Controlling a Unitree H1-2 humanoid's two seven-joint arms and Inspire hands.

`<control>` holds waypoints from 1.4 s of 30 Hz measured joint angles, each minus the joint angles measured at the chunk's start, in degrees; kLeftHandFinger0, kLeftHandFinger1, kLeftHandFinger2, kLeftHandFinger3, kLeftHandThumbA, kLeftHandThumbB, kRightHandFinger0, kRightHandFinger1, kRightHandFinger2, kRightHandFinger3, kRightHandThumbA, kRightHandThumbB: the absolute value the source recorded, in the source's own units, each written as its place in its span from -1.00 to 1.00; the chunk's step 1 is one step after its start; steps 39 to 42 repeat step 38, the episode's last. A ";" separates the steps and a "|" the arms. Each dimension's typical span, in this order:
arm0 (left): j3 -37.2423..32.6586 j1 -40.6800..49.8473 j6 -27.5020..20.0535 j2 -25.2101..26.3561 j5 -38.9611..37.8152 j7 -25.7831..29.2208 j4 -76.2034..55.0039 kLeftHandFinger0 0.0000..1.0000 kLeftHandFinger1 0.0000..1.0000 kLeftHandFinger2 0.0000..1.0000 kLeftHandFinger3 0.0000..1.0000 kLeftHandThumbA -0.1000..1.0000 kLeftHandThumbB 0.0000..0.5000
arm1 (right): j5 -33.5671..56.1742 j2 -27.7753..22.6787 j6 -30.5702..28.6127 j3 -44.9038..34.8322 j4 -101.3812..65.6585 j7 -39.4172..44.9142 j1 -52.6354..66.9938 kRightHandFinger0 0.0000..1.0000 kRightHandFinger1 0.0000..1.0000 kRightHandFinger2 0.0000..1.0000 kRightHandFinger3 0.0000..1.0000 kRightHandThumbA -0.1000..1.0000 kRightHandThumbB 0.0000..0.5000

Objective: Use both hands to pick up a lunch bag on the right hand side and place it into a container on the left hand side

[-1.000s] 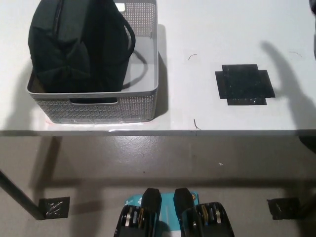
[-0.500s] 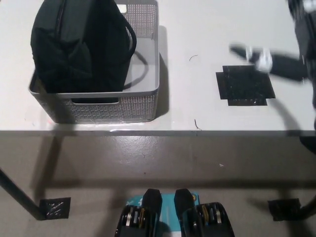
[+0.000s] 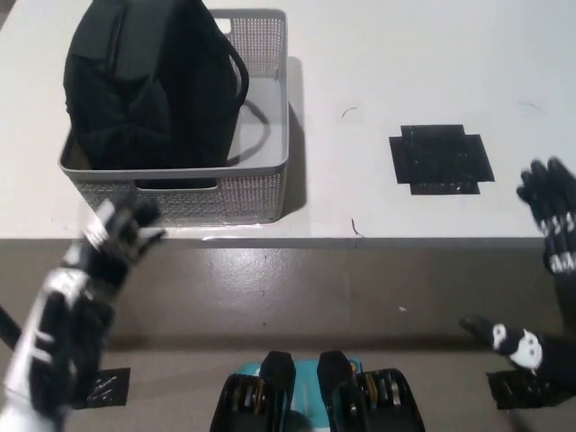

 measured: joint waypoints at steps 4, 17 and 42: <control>-2.73 4.22 -3.81 -0.12 1.31 -0.84 4.63 1.00 1.00 1.00 1.00 1.00 -0.23 | 0.56 2.15 -1.73 0.72 2.88 0.39 4.02 1.00 1.00 1.00 1.00 1.00 -0.35; -6.96 6.47 -15.92 -1.44 4.96 -1.30 32.52 1.00 1.00 1.00 1.00 1.00 0.07 | -0.37 12.13 -9.22 6.63 31.99 0.64 9.51 1.00 1.00 1.00 1.00 1.00 -0.31; -6.91 6.00 -33.75 -4.51 6.91 -1.26 49.82 1.00 1.00 1.00 1.00 1.00 0.12 | -5.10 15.13 -24.63 10.16 53.20 0.70 8.12 1.00 1.00 1.00 1.00 1.00 -0.29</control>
